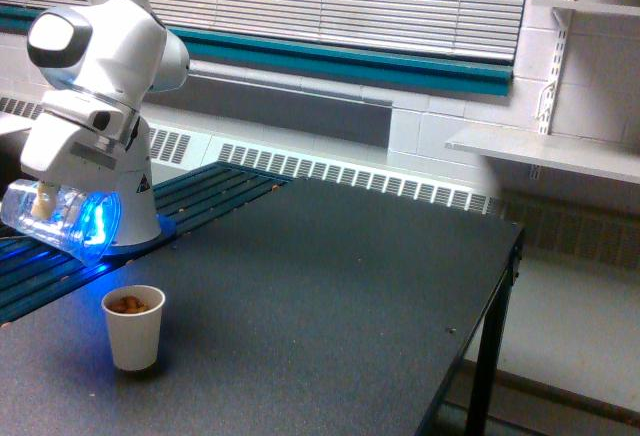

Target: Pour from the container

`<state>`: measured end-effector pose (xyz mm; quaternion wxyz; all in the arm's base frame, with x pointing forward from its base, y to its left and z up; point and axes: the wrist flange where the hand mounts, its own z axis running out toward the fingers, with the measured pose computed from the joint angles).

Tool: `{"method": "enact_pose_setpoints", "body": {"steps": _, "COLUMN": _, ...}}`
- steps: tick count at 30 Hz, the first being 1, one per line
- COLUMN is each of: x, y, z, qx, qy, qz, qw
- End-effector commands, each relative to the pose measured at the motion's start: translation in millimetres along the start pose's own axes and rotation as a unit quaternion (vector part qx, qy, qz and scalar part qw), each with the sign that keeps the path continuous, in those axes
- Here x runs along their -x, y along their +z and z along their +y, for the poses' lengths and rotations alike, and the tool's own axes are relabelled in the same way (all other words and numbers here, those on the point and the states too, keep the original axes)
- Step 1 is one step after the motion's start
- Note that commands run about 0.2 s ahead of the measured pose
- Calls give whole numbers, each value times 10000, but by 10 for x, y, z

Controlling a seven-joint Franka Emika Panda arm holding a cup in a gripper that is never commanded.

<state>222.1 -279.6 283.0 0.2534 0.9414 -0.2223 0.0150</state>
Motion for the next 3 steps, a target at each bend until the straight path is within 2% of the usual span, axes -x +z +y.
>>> {"method": "enact_pose_setpoints", "body": {"steps": 1, "x": -16, "y": -32, "z": -46, "qx": -61, "qy": -37, "qz": 26, "qw": 10000}}
{"method": "enact_pose_setpoints", "body": {"steps": 3, "x": -24, "y": -39, "z": -54, "qx": -82, "qy": -25, "qz": 45, "qw": 10000}}
